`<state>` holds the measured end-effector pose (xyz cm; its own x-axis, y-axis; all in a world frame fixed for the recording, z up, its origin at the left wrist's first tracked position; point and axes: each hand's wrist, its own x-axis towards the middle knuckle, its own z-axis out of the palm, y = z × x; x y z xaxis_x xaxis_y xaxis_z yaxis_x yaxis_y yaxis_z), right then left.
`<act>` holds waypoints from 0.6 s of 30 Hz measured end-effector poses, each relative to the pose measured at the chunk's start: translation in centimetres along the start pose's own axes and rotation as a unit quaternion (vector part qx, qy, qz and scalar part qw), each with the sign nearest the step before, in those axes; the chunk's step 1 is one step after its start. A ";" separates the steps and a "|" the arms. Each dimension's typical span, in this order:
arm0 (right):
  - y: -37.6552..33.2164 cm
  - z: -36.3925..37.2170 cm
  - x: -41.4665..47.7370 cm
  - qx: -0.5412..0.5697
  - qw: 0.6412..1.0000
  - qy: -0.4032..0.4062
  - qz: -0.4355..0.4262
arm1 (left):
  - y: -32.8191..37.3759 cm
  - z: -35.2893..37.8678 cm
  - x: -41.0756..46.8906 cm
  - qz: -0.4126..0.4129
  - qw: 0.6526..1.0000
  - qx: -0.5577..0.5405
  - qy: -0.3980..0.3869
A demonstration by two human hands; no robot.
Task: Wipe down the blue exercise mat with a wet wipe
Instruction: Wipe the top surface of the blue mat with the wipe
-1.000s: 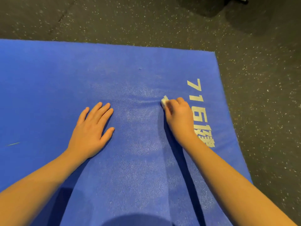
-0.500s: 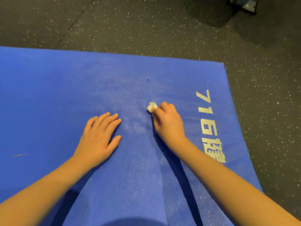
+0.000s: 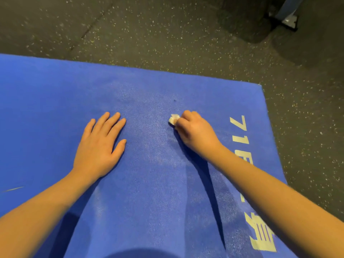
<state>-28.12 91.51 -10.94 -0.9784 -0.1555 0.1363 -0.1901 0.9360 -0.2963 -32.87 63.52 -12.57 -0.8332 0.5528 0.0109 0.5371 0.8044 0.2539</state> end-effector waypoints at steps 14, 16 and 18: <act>2.1 0.1 7.4 -0.038 0.994 0.010 0.101 | -0.2 0.2 0.0 -0.001 0.999 -0.041 0.025; 3.6 -0.5 8.7 -0.072 0.967 0.033 0.242 | -0.2 0.2 0.0 0.000 0.999 -0.046 0.028; 3.9 -0.7 10.3 -0.051 0.927 0.050 0.369 | -0.3 0.1 0.0 -0.001 0.998 -0.047 0.028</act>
<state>-38.86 93.76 -10.05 -0.8253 0.5643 0.0208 0.5416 0.8015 -0.2535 -33.00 63.34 -12.78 -0.8414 0.5366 0.0633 0.5231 0.7796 0.3443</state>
